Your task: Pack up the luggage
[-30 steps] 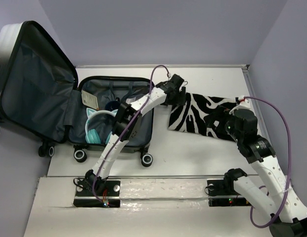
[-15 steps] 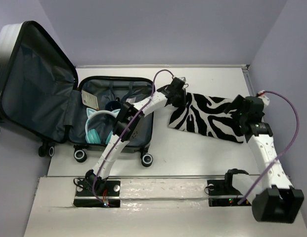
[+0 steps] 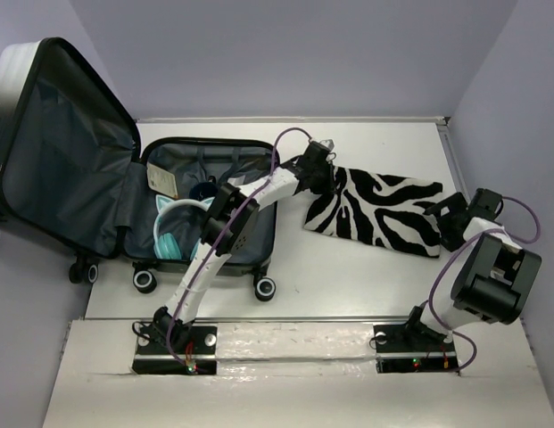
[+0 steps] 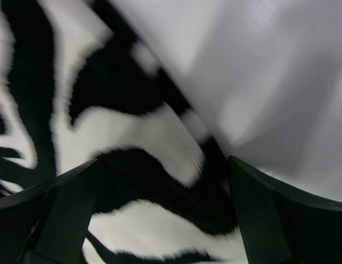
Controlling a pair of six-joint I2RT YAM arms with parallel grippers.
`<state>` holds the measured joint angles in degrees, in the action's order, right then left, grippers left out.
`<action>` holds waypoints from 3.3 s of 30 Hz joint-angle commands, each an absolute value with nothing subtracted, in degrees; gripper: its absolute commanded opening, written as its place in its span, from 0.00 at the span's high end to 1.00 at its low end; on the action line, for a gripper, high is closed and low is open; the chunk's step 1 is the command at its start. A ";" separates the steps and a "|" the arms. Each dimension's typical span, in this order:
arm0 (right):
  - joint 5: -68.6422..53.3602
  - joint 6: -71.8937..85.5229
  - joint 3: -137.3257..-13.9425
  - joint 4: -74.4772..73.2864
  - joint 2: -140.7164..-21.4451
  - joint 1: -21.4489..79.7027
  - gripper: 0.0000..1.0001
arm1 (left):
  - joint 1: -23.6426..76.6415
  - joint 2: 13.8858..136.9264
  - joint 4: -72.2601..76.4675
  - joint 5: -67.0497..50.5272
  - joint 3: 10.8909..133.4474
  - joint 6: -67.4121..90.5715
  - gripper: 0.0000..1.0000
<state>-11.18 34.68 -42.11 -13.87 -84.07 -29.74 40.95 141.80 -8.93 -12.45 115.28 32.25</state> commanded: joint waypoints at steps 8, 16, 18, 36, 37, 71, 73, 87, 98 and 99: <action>-34.53 38.49 -36.21 2.71 -98.25 -28.48 0.15 | 40.78 141.77 -11.16 -14.68 111.97 30.67 0.94; -42.25 38.84 -38.32 5.18 -97.73 -25.75 0.82 | 40.87 141.68 -10.64 -14.94 112.24 31.99 0.94; -44.56 41.83 -36.75 9.30 -94.07 -25.14 0.93 | 41.04 140.54 -8.63 -16.60 110.93 32.96 0.94; -35.87 47.72 -60.79 0.26 -71.88 -0.93 0.93 | 31.65 104.96 -7.98 -22.25 107.76 33.67 0.94; -34.82 48.77 -62.73 0.52 -72.94 1.47 0.93 | 28.51 101.37 -9.74 -22.15 106.36 33.14 0.94; -10.98 24.19 -105.21 -25.58 -111.21 41.65 0.06 | -2.90 29.80 -46.50 60.26 63.12 30.93 0.10; -11.51 22.07 -104.33 -25.84 -108.82 41.66 0.02 | -2.55 29.18 -45.62 62.92 61.79 33.21 0.10; -13.89 15.91 -86.22 -21.36 -98.35 41.66 0.00 | -8.43 49.47 -24.52 73.12 58.62 21.45 0.17; -7.21 17.58 -83.85 -20.74 -102.65 37.80 0.01 | -14.24 55.02 -17.93 70.23 53.79 19.60 0.86; -7.56 17.84 -83.76 -20.48 -103.70 37.79 0.01 | -14.24 55.11 -18.02 69.01 54.05 19.77 0.94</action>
<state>-9.65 17.50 -84.55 -23.16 -100.88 39.33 -12.99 54.17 -24.32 72.10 55.33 17.32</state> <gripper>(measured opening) 0.992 0.196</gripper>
